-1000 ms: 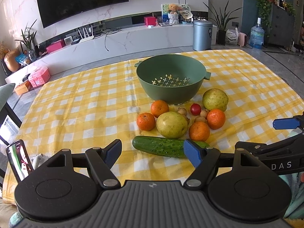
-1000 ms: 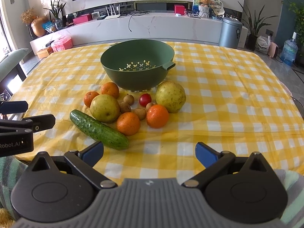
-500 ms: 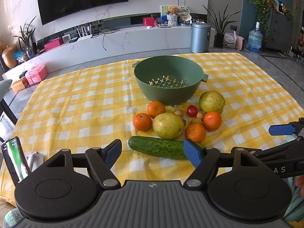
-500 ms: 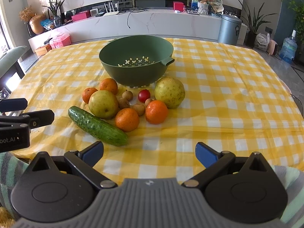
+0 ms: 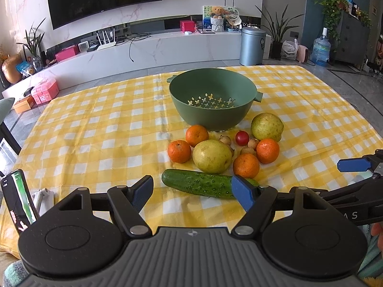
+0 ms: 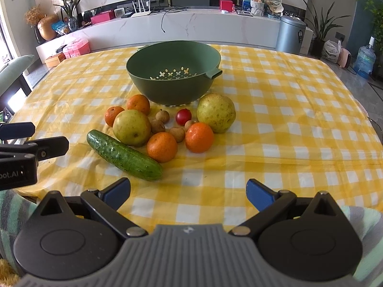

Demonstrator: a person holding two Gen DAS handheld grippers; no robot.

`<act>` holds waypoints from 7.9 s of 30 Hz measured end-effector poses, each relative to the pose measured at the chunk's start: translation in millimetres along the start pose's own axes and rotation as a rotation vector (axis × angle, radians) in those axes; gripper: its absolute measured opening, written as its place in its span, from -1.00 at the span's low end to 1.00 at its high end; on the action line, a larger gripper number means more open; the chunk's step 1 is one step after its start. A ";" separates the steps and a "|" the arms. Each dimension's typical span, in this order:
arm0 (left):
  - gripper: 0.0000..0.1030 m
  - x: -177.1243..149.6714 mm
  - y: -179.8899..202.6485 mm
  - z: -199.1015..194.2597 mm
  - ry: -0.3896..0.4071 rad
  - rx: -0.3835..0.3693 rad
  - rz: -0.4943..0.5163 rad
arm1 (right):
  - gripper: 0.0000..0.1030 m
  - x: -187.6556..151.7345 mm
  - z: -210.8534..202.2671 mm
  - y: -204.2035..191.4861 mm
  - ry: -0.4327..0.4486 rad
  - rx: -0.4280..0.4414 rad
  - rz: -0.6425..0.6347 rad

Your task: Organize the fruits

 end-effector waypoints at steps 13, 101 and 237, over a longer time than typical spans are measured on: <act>0.69 -0.1 -0.3 0.0 -0.001 0.000 0.000 | 0.92 -2.5 4.1 -1.2 -0.016 0.006 0.001; 0.50 15.1 9.4 142.6 -0.123 -0.194 -0.240 | 0.22 75.6 146.4 52.3 0.104 0.092 0.109; 0.87 140.5 -29.6 173.8 -0.162 -0.350 -0.384 | 0.20 169.7 213.6 -9.8 -0.332 0.236 -0.523</act>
Point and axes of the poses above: each gripper's, at about its wrist camera, not at the fingertips, and z roughly the way its jaws point, y to its right, x to its top, the point moved 10 cm from there along z, roughly the way its jaws point, and after that the axes turned 1 degree about -z, right-handed, at the moved point
